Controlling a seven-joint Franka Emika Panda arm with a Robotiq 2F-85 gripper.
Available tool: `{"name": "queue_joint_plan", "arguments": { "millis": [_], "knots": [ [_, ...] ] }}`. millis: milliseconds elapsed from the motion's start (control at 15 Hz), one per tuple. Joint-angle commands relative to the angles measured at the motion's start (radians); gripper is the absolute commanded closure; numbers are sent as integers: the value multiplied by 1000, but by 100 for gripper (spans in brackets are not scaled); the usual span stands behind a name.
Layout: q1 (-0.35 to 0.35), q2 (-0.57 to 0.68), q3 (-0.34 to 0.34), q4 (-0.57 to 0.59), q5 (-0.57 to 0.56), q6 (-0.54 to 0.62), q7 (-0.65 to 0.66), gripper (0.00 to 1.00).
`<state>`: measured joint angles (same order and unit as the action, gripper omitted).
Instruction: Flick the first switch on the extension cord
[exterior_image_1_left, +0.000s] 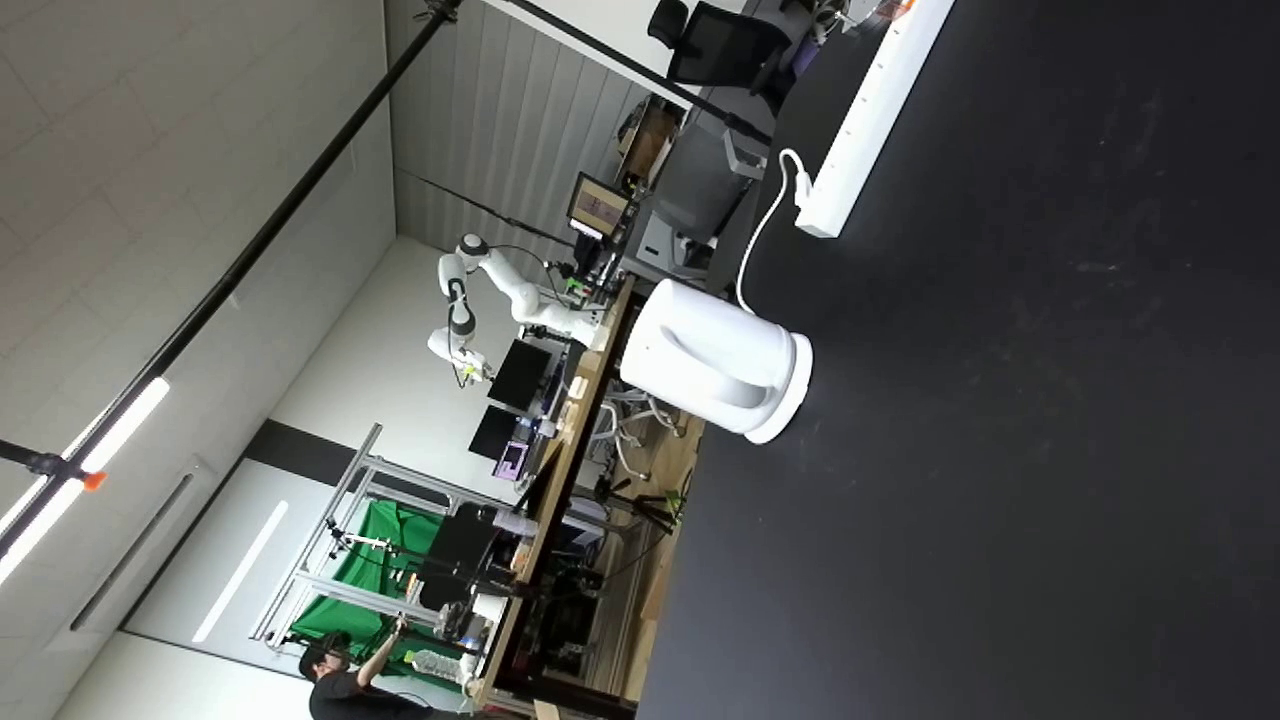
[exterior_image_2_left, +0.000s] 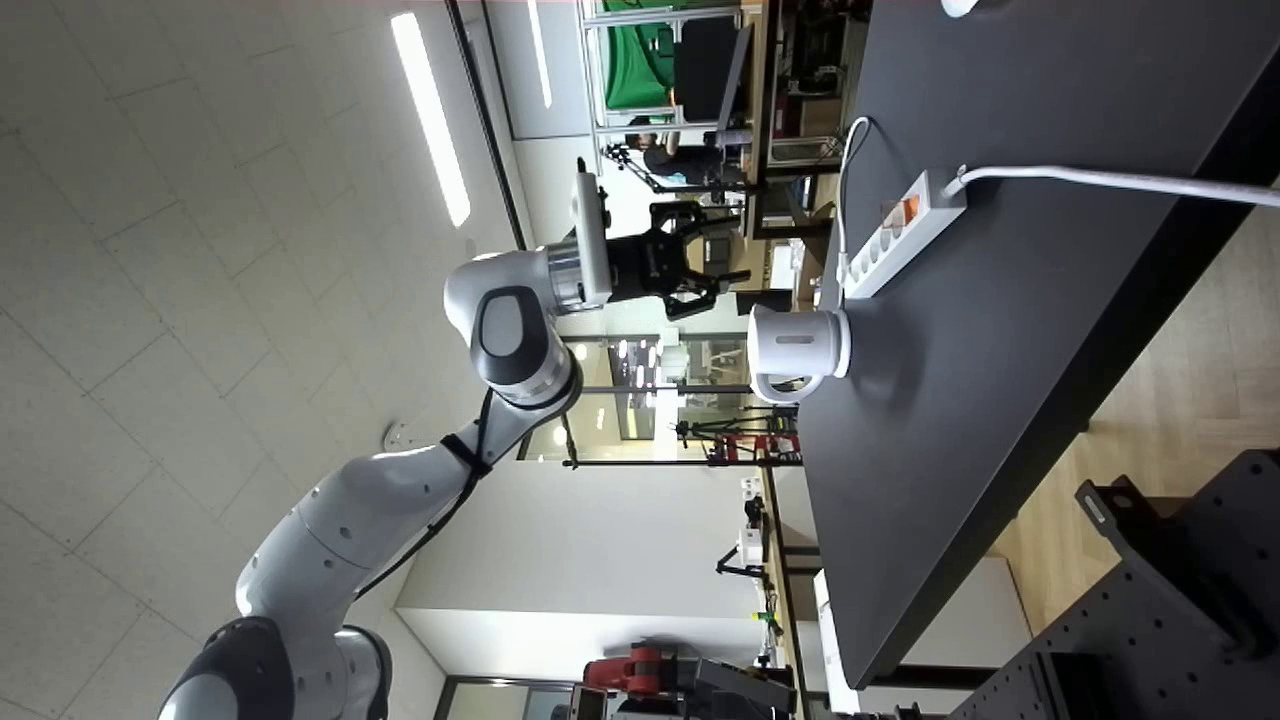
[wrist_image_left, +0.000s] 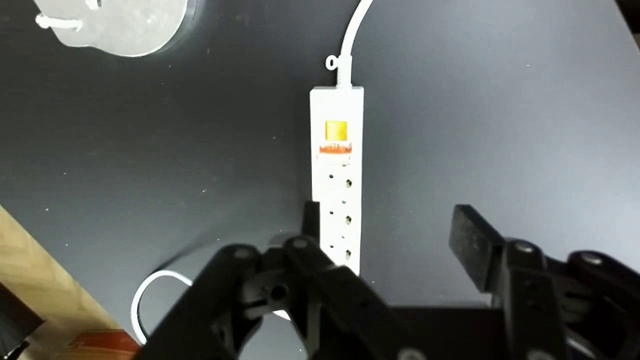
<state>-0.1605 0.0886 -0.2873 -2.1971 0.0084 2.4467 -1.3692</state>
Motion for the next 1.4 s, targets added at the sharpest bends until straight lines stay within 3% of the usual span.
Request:
{"name": "queue_joint_plan", "arguments": {
  "millis": [0,400,467,533,600,1333],
  "knots": [
    [-49,118,53,93,42,44,-30,61],
    [-111,260,100,209,11,43,4,99],
    [-115,281,100,228,-3,26,22,100],
    [-118,228,111,161,-3,58,4,91],
    [-123,249,113,175,-5,54,5,99],
    [-128,276,116,204,-6,49,6,100]
  ]
}}
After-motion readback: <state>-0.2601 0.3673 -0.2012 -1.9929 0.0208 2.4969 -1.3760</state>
